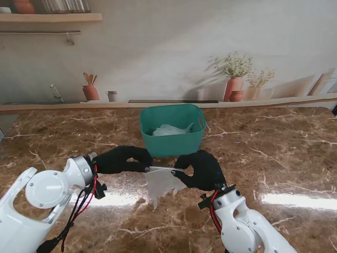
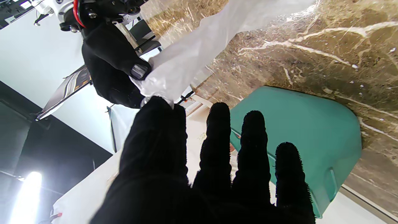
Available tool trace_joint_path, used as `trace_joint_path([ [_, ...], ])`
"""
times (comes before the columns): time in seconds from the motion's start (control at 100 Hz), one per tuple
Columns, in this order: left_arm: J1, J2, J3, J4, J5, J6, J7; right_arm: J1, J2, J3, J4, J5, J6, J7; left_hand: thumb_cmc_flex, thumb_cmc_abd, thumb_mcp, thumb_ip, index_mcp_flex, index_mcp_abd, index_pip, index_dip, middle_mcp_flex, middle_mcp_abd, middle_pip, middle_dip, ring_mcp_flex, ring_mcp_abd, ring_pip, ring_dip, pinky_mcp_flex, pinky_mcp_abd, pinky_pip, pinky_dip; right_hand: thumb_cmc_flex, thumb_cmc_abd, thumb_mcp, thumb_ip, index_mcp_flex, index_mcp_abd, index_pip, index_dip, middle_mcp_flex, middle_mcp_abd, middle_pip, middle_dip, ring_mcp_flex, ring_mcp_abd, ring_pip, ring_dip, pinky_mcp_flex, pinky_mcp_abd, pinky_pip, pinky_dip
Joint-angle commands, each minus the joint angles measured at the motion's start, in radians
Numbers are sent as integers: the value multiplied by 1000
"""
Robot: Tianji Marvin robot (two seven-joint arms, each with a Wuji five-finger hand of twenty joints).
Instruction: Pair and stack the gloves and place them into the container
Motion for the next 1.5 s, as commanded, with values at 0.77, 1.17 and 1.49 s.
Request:
trace_joint_path([
  [0.77, 143, 64, -131, -131, -217, 7, -320, -207, 71, 95, -230, 337, -110, 462, 49, 35, 27, 24, 19, 45, 20, -7, 106, 48, 47, 56, 99, 63, 62, 36, 36, 60, 102, 9, -30, -43, 72, 47, 75, 77, 32, 0, 271, 60, 111, -26, 339, 53, 207, 31, 334, 61, 324, -19],
  [1.17, 23, 46, 7, -3, 46, 5, -176, 3, 56, -24, -41, 391, 69, 461, 36, 44, 27, 26, -5, 28, 23, 1, 88, 35, 64, 77, 88, 58, 79, 51, 34, 55, 132, 18, -26, -29, 55, 38, 57, 80, 18, -25, 262, 66, 116, -89, 330, 59, 190, -22, 301, 56, 330, -61],
  [1.49, -115, -1, 182, 142, 294, 5, 80, 201, 25, -125, 194, 310, 113, 333, 34, 42, 17, 17, -6, 19, 52, -7, 91, 26, 93, 95, 96, 62, 111, 71, 46, 42, 181, 40, -22, -14, 35, 27, 19, 34, 17, -27, 244, 52, 58, -74, 278, 45, 134, -8, 200, 40, 293, -50],
])
